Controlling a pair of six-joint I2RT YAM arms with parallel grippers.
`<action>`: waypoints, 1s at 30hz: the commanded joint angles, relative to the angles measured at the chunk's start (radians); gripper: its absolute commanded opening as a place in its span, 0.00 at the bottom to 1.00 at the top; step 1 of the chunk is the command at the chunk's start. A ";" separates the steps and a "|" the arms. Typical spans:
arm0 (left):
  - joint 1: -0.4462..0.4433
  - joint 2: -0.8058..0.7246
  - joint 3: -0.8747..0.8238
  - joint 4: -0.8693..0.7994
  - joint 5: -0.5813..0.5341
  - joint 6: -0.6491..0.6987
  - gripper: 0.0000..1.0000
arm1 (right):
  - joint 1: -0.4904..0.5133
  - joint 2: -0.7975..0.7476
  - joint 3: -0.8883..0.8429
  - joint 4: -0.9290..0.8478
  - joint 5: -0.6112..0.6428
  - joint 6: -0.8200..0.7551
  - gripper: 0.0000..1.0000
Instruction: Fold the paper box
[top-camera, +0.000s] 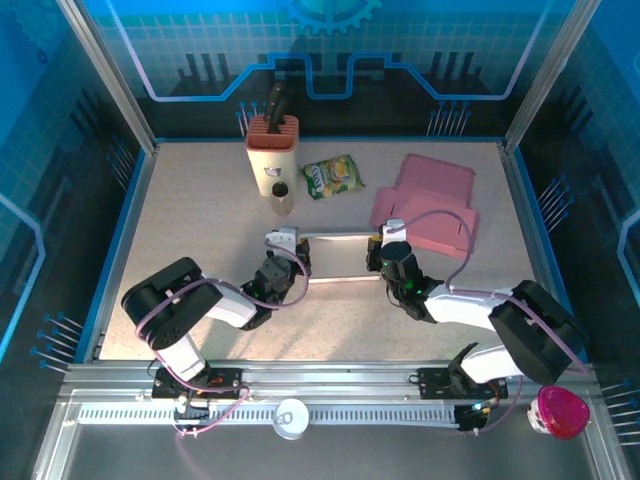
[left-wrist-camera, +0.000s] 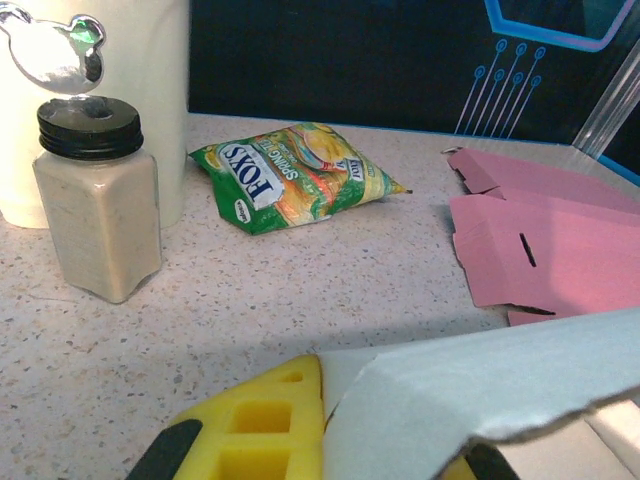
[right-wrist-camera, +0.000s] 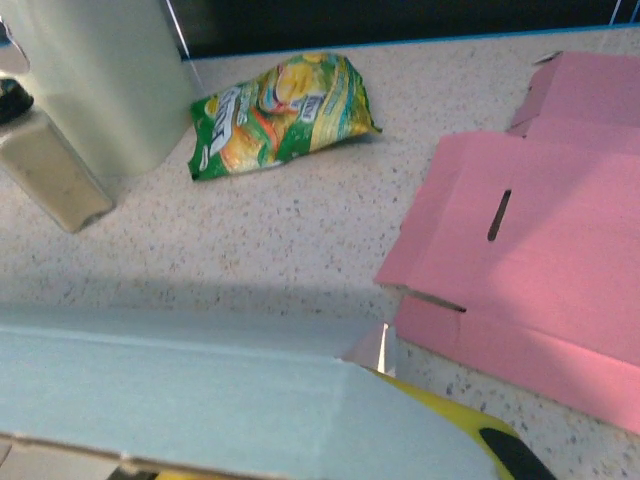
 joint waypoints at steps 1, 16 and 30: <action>-0.057 0.028 -0.009 0.013 0.126 0.012 0.00 | 0.045 -0.046 0.076 -0.149 -0.144 0.041 0.18; -0.062 -0.009 0.004 -0.026 0.094 0.049 0.00 | 0.016 -0.233 0.207 -0.574 -0.389 0.214 0.84; -0.062 -0.015 0.016 -0.042 0.090 0.056 0.00 | -0.207 -0.387 0.291 -0.730 -0.736 0.390 0.92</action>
